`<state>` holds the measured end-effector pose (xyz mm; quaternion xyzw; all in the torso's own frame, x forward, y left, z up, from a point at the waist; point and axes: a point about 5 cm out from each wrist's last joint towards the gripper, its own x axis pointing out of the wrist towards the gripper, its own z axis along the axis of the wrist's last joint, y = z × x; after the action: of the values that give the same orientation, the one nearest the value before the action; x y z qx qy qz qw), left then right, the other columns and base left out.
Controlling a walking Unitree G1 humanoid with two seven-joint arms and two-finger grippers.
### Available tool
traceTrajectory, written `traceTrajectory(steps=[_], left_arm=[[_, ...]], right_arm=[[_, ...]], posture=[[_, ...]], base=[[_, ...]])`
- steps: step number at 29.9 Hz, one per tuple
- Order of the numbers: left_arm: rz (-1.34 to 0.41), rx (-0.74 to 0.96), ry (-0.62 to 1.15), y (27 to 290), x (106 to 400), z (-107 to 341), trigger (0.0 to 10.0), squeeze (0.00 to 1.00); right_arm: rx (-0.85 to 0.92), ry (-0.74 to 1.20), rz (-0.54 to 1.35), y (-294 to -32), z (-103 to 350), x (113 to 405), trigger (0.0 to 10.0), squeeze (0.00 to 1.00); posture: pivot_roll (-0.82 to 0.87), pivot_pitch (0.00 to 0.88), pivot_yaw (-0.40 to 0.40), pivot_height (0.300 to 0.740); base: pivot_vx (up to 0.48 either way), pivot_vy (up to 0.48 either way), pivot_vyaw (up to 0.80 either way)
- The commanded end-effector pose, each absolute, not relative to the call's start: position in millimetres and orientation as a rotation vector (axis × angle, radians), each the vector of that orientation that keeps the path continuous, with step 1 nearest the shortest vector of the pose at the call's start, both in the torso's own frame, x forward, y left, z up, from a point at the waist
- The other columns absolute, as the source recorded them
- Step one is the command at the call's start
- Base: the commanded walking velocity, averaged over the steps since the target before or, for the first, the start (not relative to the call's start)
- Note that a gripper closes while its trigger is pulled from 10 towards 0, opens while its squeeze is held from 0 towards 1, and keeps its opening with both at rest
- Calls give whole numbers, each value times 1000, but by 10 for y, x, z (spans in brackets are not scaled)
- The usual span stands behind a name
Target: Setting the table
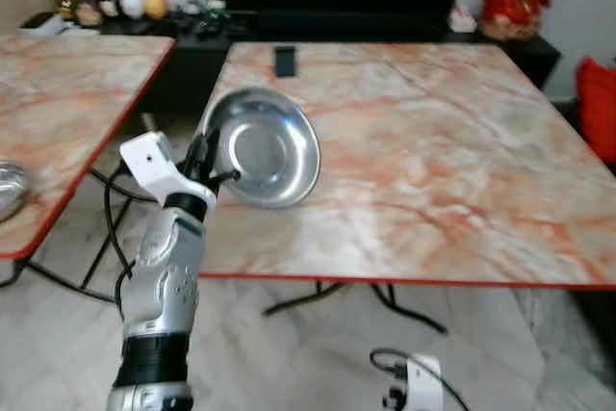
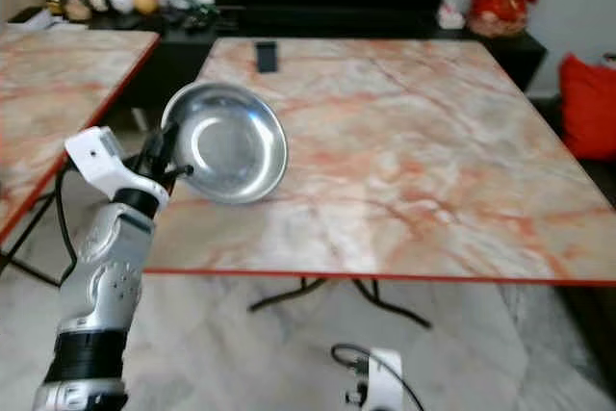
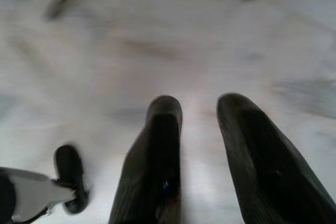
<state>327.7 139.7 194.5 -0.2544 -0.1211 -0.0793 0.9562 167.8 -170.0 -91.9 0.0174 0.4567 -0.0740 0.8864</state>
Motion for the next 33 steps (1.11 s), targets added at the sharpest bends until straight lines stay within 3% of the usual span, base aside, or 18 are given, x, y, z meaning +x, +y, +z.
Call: traceTrajectory(steps=[1, 24, 29, 33], left_arm=[[-131, -497, -278, 1514, 3280, 2002, 10000, 0], [-104, -470, -269, 1593, 3284, 1957, 10000, 0], [-91, -390, -230, 1659, 3294, 1920, 10000, 0], [-128, -205, -206, 1750, 3276, 1887, 10000, 0]], right_arm=[[54, 948, -138, -1609, -923, 1681, 10000, 0], [50, 952, -135, -1620, -925, 1674, 10000, 0], [48, 952, -133, -1625, -924, 1678, 10000, 0], [48, 949, -133, -1633, -921, 1684, 10000, 0]], posture=[[59, 0, -18, 740], [53, 0, -25, 740], [47, 0, -25, 740], [46, 0, -24, 740]], base=[[0, -375, 0], [0, -364, 0], [0, 0, 0], [0, 0, 0]])
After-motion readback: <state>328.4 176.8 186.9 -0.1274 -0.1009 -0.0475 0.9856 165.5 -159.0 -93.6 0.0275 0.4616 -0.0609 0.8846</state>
